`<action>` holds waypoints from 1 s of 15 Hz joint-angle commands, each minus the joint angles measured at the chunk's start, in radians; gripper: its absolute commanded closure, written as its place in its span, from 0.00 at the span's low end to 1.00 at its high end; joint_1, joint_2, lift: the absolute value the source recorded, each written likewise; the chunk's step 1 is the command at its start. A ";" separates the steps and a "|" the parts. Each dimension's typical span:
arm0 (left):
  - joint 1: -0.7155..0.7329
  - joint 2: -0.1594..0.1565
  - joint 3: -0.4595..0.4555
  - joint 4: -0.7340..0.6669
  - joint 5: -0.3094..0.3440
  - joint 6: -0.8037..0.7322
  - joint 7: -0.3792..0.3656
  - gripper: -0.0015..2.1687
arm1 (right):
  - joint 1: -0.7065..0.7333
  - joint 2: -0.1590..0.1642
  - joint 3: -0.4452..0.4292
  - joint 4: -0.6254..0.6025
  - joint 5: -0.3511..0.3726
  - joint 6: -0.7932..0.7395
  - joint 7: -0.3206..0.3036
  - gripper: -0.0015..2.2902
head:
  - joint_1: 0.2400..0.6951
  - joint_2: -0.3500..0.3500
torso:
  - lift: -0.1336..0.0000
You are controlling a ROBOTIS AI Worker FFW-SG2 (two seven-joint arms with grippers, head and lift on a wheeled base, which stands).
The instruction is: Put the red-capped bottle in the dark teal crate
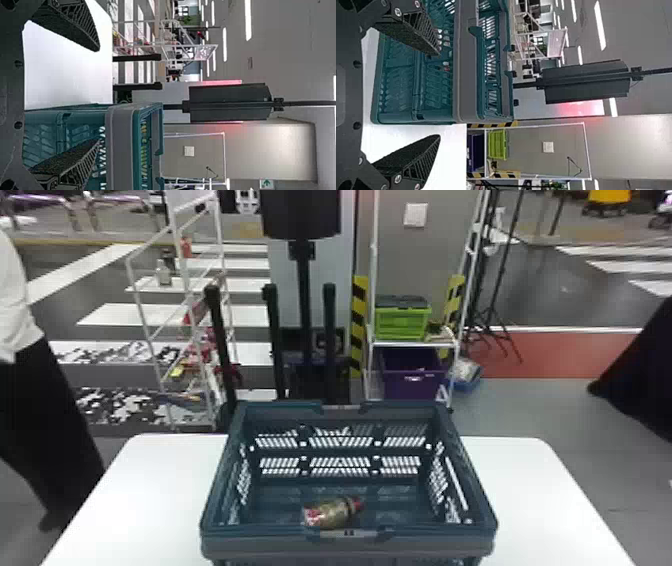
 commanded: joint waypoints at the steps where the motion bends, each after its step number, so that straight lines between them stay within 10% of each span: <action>1: 0.000 -0.009 -0.002 -0.002 -0.001 0.001 0.000 0.04 | -0.002 -0.004 0.002 0.002 0.000 0.003 0.000 0.07 | 0.57 0.50 | 1.00; 15: -0.007 -0.009 -0.002 0.000 0.005 0.004 -0.002 0.04 | 0.021 -0.001 -0.007 -0.004 -0.002 -0.031 0.000 0.07 | 0.57 0.50 | 1.00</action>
